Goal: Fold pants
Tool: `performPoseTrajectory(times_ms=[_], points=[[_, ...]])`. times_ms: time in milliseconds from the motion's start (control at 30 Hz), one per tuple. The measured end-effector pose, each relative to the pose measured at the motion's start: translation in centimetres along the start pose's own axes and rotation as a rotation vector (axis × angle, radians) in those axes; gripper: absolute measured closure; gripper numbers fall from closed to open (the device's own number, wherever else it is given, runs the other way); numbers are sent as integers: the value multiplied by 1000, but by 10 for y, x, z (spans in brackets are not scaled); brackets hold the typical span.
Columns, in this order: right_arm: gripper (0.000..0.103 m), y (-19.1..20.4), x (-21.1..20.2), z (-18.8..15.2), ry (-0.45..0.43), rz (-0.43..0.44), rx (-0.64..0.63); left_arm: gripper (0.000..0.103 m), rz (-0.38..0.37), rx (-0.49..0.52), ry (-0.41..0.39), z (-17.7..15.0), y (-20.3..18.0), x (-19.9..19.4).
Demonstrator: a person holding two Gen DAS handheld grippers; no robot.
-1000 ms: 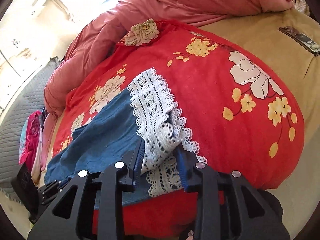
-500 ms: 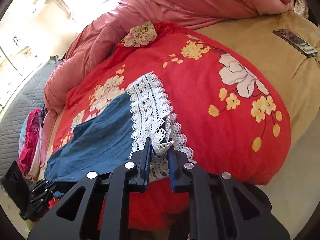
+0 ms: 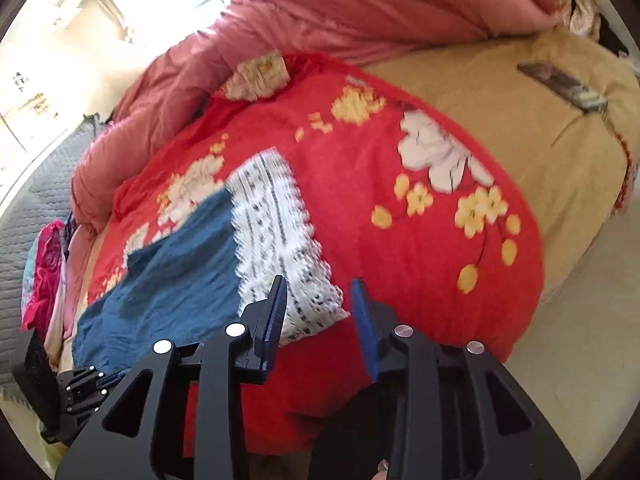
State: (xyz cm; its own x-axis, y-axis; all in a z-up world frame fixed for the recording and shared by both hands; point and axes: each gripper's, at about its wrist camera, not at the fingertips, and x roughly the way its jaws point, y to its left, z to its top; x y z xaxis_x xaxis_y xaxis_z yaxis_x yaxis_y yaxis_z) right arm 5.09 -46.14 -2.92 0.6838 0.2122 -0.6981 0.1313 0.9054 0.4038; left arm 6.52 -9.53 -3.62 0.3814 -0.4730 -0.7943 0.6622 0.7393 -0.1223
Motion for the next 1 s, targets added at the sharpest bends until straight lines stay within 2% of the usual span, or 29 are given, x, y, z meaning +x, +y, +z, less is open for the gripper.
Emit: performPoseTrajectory(times_ms=[33,100,133,200,333,400,467,567,600,667,767,800,933,1000], points=[[70,12,-7,-1,-25,17,-49,101,2,0,3,0,0,1],[70,31,-9,-3,-21,61,-115,96,-3,-4,7,-1,-1,0],[67,44,-7,-6,-11,95,-153,91,-11,-5,6,-1,-2,-1],[65,69,6,-14,28,142,-224,85,-17,-6,-1,-2,-5,-3],[65,92,40,-33,143,145,-307,79,-19,-26,-14,-10,-6,-7],[64,91,60,-44,210,109,-319,79,-26,-64,-33,-16,-4,-13],[64,89,65,-51,184,108,-334,76,-30,-104,-73,-22,0,-24],[64,84,61,-49,182,144,-307,72,-35,-246,-179,-34,18,-62],[64,82,60,-48,183,161,-291,67,-21,-297,-223,-39,28,-79],[62,80,58,-49,179,181,-277,56,54,-368,-267,-48,44,-101],[54,79,51,-47,157,216,-251,50,277,-456,-282,-64,76,-132],[53,80,47,-47,145,216,-253,49,341,-525,-263,-74,94,-139],[47,84,34,-44,103,217,-275,46,441,-703,-207,-102,137,-145],[47,84,31,-43,97,219,-279,46,406,-774,-199,-110,151,-142]])
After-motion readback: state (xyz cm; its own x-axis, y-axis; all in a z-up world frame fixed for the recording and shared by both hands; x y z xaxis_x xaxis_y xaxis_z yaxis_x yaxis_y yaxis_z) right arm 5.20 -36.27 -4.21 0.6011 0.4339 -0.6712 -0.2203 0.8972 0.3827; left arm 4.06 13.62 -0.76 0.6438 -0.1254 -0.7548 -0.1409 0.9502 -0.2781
